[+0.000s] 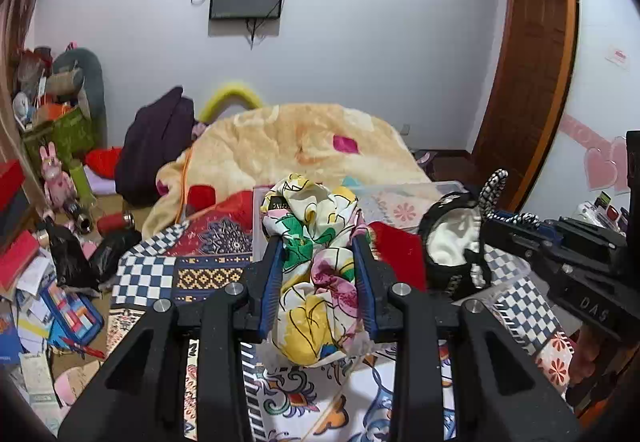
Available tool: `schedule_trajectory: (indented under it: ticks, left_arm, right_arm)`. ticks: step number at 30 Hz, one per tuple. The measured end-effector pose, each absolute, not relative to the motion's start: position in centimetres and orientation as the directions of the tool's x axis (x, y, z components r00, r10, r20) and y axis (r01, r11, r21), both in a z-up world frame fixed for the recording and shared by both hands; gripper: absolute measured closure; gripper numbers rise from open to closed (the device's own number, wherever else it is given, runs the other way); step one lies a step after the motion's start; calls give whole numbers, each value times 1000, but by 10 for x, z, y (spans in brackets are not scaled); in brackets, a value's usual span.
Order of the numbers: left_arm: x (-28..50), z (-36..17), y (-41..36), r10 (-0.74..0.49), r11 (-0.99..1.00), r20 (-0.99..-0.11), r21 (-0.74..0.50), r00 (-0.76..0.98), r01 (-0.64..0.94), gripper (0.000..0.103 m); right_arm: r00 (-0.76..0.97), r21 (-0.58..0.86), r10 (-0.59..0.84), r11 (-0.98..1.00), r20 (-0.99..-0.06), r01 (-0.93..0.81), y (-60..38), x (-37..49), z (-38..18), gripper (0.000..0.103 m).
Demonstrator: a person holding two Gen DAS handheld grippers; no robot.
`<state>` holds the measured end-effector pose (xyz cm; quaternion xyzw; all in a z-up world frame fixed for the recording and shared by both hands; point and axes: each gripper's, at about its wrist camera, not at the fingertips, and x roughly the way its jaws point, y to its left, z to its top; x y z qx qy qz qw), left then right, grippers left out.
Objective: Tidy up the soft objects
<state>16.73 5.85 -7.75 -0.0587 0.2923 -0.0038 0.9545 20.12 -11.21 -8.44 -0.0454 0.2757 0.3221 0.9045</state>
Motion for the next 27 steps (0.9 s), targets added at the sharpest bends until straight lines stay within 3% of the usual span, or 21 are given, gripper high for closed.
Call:
schedule_trajectory:
  ticks: [2,5,10,12,15,21,27]
  left_arm:
    - [175,-85,59,-40,993,-573,-115,818,-32,70]
    - [183,-94,59,-39,993,-591,-115,806,-37,60]
    - [185,-100,54,-17,995,-596,-85,803,-42,44]
    - [184,-102,52,-18,996,-600,-79,800,-37,36]
    - [182,-103,50,-25,997,-605,-77,796,-28,34]
    - [168,-89,48,-39,996,-578,-87,815,-15,34]
    - [138,-48,42,-41,997,-478,-74,877,6,33]
  right_arm:
    - [629,100,553,789,-546,-606,-106,208,-91,88]
    - [608,105,547,786,-575,-609,-100,214,-100,86]
    - [613,69,517,795,-597,-603,-95,212,-109,57]
    - [615,51,508,794,-603,-605,-94,210,-110,50]
    - [625,37,497,799,-602,-600,-95,209,-109,40]
    - [642,48,509,803,-573,-594,-109,203,-94,38]
    - [691,45,530,808,-491,-588,-128,184,-61,37]
